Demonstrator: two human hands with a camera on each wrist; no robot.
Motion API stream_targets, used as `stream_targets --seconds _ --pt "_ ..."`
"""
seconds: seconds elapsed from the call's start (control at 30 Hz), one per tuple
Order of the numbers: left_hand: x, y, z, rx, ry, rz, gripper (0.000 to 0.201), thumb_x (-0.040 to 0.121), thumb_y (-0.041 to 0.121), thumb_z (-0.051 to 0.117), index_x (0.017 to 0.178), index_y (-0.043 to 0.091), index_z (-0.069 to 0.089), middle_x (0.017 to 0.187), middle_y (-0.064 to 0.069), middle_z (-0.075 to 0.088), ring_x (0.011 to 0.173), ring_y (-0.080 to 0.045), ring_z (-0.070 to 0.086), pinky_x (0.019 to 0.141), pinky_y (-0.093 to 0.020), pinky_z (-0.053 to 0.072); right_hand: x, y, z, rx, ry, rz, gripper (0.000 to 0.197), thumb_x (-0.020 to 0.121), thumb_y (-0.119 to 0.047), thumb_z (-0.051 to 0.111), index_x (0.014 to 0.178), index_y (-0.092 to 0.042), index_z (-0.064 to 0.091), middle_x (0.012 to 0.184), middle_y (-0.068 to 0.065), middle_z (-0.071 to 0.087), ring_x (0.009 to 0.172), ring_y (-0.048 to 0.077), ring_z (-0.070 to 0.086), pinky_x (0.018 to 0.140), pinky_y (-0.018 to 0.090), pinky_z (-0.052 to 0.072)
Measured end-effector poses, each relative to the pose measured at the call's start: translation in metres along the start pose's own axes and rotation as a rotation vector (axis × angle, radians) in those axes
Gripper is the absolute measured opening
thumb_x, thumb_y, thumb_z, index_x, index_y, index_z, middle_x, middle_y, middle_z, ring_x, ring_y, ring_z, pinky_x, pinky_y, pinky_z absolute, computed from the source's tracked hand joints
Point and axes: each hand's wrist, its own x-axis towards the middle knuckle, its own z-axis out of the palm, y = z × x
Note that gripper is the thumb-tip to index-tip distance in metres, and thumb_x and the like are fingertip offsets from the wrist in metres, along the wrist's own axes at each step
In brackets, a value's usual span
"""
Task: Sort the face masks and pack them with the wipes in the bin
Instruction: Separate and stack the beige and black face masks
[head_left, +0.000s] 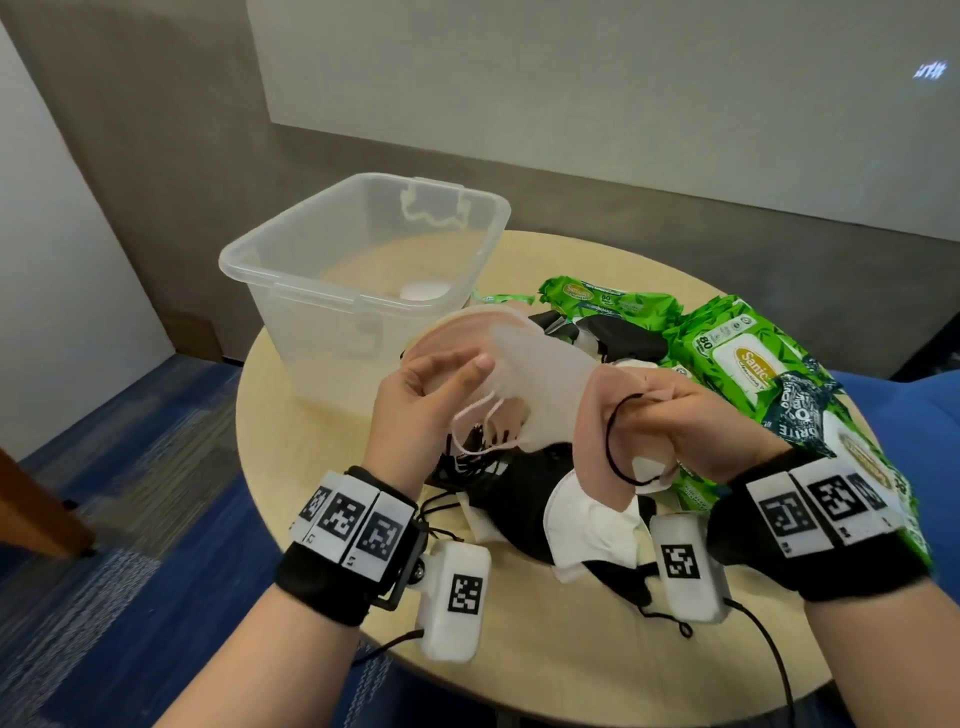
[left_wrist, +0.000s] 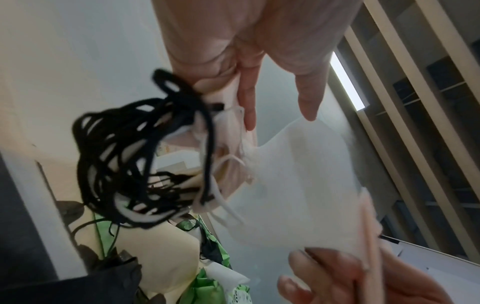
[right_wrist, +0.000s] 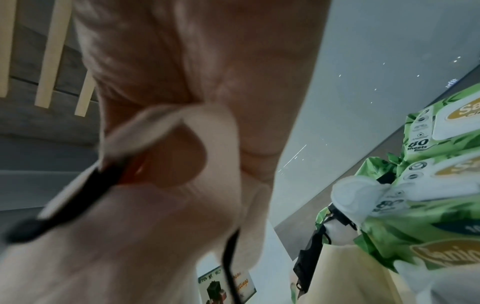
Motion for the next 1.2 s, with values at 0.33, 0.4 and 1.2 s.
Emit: stream_targets --seconds 0.33,0.4,1.2 --pt "-0.013 0.003 0.007 -0.077 -0.206 -0.006 0.032 0.059 0.013 0.081 0.087 0.005 0.069 0.081 -0.002 0.074 0.075 -0.012 0.07 0.062 -0.019 0.053 0.008 -0.008 0.003 -0.123 0.071 0.031 0.016 0.064 -0.008 0.05 0.077 -0.003 0.058 0.072 0.01 0.053 0.068 0.014 0.05 0.061 0.023 0.04" --pt "-0.012 0.003 0.01 -0.065 -0.129 -0.013 0.015 0.067 0.005 0.074 0.079 0.0 0.066 0.068 -0.001 0.072 0.061 -0.01 0.067 0.055 -0.018 0.052 0.009 -0.008 0.003 -0.158 0.138 0.004 0.019 0.067 -0.009 0.048 0.078 0.002 0.059 0.072 0.011 0.054 0.07 0.015 0.049 0.064 0.027 0.039" --pt "-0.003 -0.009 0.001 0.024 -0.023 0.104 0.037 0.059 0.017 0.073 0.083 0.035 0.051 0.094 -0.02 0.056 0.059 -0.035 0.053 0.048 -0.036 0.046 0.014 -0.003 -0.002 -0.207 0.592 -0.109 0.024 0.082 0.0 0.059 0.073 -0.021 0.053 0.072 0.001 0.053 0.069 0.016 0.049 0.063 0.03 0.041"
